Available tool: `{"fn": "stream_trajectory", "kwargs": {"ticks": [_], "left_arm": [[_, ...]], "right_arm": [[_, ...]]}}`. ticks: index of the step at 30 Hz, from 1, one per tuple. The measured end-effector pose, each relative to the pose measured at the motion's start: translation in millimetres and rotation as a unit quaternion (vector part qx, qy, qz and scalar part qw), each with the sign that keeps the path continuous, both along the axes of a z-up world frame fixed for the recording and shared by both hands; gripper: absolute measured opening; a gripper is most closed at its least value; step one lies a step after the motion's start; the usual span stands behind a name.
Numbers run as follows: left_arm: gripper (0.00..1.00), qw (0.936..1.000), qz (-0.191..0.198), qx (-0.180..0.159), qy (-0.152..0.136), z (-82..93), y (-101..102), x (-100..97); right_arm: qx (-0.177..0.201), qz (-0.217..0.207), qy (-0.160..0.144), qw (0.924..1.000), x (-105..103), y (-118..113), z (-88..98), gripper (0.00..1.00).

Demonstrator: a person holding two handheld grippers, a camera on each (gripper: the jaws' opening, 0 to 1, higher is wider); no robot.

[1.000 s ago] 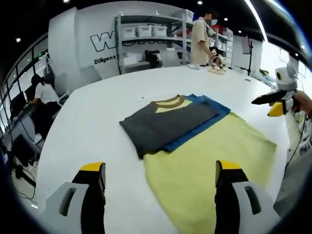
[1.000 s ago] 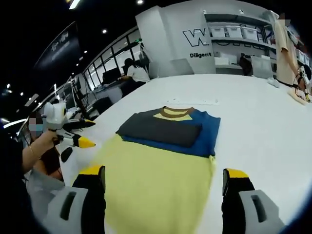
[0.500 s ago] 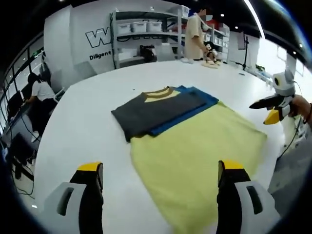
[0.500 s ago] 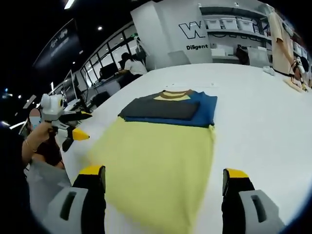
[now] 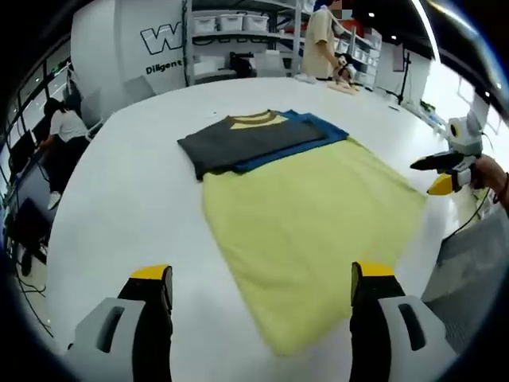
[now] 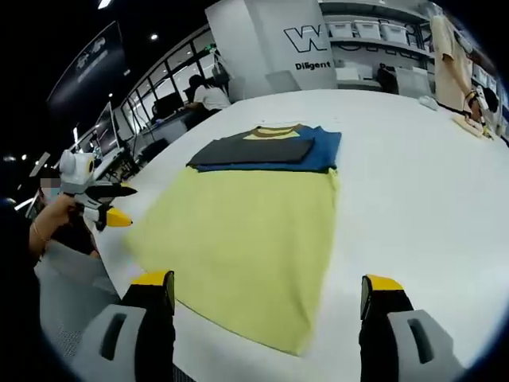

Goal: Fold the garment on the visible template until the final outline fits inside the template.

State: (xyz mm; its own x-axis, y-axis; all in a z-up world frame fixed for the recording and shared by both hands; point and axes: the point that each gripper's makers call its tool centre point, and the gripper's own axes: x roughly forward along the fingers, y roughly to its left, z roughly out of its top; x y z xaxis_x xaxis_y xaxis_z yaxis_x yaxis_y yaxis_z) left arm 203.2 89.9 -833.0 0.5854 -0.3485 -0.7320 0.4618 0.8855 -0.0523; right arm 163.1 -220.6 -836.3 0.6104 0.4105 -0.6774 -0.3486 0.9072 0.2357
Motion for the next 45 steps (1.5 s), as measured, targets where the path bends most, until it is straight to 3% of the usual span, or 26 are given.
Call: {"fn": "stream_trajectory", "kwargs": {"ticks": [4,7,10,13,15,19,22,26,28,34,40,45], "left_arm": [[0.85,0.9998,0.008,0.014,0.010,-4.8,5.2,-9.8],[0.80,0.9997,0.013,0.016,0.015,-7.0,6.5,-16.2],[0.71,0.9993,0.019,0.014,0.030,-15.9,5.2,-23.8],[0.63,0.9984,0.025,0.005,0.051,-21.8,1.4,-30.8],[0.59,0.9984,0.023,0.006,0.052,-23.0,0.6,-33.4],[0.49,0.9975,0.030,0.010,0.063,-25.8,2.6,-39.1],[0.43,0.9968,0.034,-0.004,0.072,-28.2,-3.0,-43.4],[0.41,0.9971,0.027,0.002,0.072,-28.0,-7.2,-46.1],[0.41,0.9962,0.030,0.018,0.080,-29.5,-2.7,-48.7],[0.32,0.9948,0.042,0.021,0.090,-30.6,1.9,-51.7],[0.22,0.9930,0.038,0.049,0.101,-32.7,6.5,-57.7],[0.18,0.9930,0.042,0.049,0.099,-32.5,8.1,-56.9]], "right_arm": [[0.002,-0.005,0.013,0.9999,-8.9,-0.3,-6.1,0.80],[-0.023,-0.007,0.017,0.9996,-13.4,-6.2,-11.2,0.74],[-0.020,-0.019,0.025,0.9993,-17.0,-7.8,-13.0,0.62],[-0.027,-0.028,0.029,0.9988,-18.5,-11.7,-16.4,0.59],[-0.046,-0.025,0.034,0.9981,-21.6,-15.5,-18.5,0.56],[-0.049,-0.022,0.037,0.9979,-23.8,-17.6,-21.1,0.50],[-0.059,-0.023,0.042,0.9971,-26.5,-19.6,-23.3,0.42],[-0.077,-0.021,0.045,0.9958,-28.7,-22.5,-25.0,0.26],[-0.089,-0.030,0.052,0.9942,-29.8,-27.8,-28.8,0.22],[-0.090,-0.033,0.061,0.9935,-30.8,-28.6,-30.4,0.10],[-0.109,-0.028,0.070,0.9911,-30.1,-28.7,-30.8,0.08],[-0.117,-0.026,0.072,0.9903,-30.6,-30.2,-31.6,0.07]]}}
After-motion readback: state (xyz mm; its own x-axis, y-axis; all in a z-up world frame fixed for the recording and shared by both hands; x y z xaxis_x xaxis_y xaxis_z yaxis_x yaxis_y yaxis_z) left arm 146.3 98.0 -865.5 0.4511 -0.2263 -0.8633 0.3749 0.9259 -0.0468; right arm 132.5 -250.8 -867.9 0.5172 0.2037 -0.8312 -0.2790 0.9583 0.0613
